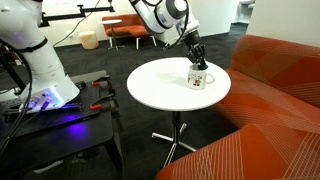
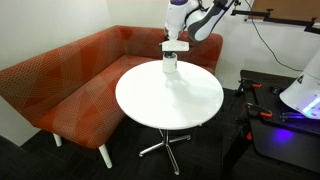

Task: Put the marker on the table

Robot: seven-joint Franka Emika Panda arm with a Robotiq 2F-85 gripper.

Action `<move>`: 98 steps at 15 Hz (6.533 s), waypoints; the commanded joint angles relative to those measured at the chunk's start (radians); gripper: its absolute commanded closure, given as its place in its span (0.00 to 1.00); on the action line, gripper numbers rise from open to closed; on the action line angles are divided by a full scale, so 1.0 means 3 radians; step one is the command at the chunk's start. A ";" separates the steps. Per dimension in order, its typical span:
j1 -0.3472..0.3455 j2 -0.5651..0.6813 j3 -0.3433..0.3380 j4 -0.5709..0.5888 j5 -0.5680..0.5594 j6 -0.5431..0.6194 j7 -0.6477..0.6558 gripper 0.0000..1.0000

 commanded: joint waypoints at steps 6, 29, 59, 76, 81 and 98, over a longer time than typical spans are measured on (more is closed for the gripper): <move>0.0072 0.0081 -0.0088 0.0063 0.0160 -0.0079 -0.0043 0.67; 0.0364 -0.0014 -0.0283 -0.0017 0.0193 -0.0153 -0.0011 0.95; -0.0218 -0.1042 0.0757 -0.1226 -0.0048 0.1138 -0.0482 0.95; -0.0946 -0.0949 0.1887 -0.0580 0.3119 -0.0909 -0.3671 0.95; -0.0484 -0.0852 0.1346 -0.0332 0.3197 -0.1467 -0.3830 0.95; 0.0019 -0.0073 0.1012 0.0262 0.3104 -0.1898 -0.3771 0.95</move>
